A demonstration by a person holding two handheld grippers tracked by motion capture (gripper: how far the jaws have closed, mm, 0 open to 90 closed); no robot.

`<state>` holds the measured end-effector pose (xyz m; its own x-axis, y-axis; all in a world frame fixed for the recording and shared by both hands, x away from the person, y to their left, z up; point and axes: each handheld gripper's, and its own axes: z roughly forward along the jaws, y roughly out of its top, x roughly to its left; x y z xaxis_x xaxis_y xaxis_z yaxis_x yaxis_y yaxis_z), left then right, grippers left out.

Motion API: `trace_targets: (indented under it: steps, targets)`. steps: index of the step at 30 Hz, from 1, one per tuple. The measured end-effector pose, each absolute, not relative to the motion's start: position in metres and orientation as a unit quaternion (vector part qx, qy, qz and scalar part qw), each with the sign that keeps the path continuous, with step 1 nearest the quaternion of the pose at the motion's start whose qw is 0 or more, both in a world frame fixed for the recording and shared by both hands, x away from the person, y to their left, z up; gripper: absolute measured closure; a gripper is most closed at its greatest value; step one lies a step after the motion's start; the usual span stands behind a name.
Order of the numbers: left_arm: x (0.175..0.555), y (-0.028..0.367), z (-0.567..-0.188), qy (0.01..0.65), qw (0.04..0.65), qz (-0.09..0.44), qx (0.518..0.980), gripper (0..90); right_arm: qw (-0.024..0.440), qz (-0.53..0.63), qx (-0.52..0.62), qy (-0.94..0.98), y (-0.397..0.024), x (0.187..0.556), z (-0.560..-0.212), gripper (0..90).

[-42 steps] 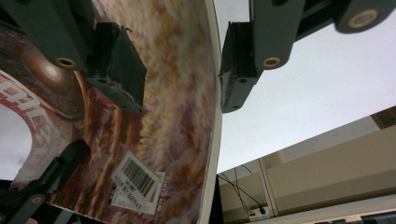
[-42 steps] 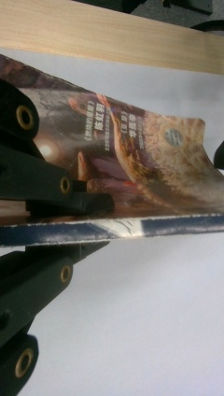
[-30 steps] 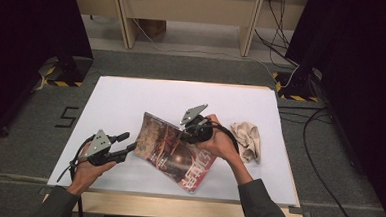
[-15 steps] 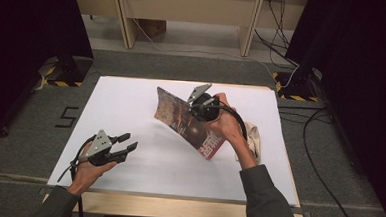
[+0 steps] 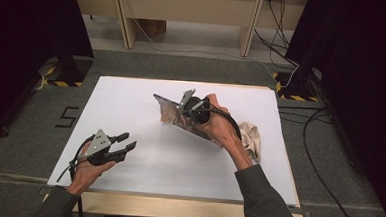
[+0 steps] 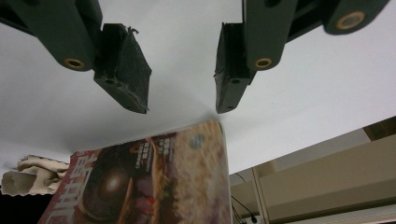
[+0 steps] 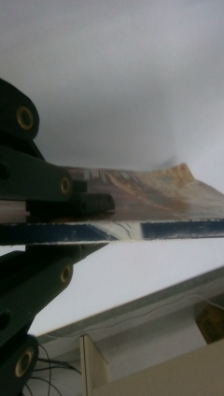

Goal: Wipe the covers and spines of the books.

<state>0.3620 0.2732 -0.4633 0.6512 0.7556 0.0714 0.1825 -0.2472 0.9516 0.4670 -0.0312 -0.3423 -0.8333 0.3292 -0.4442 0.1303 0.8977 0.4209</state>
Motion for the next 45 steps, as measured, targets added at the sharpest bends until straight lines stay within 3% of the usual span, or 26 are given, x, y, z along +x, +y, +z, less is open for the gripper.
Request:
trace_targets:
  steps: [12,26,37,45]
  targets:
    - [0.363,0.279,-0.464,0.332,0.518,0.272,0.740,54.8,0.197,0.180,0.106,0.958,-0.017,0.442,-0.349,83.3]
    - [0.367,0.283,-0.468,0.364,0.506,0.262,0.737,52.2,0.120,0.179,0.094,0.972,-0.013,0.422,-0.394,83.0]
    - [0.373,0.289,-0.476,0.427,0.476,0.229,0.734,37.5,0.113,0.187,0.087,0.972,-0.012,0.400,-0.434,77.6]
    - [0.373,0.286,-0.478,0.426,0.471,0.222,0.740,36.4,0.119,0.188,0.088,0.971,-0.010,0.390,-0.447,66.9]
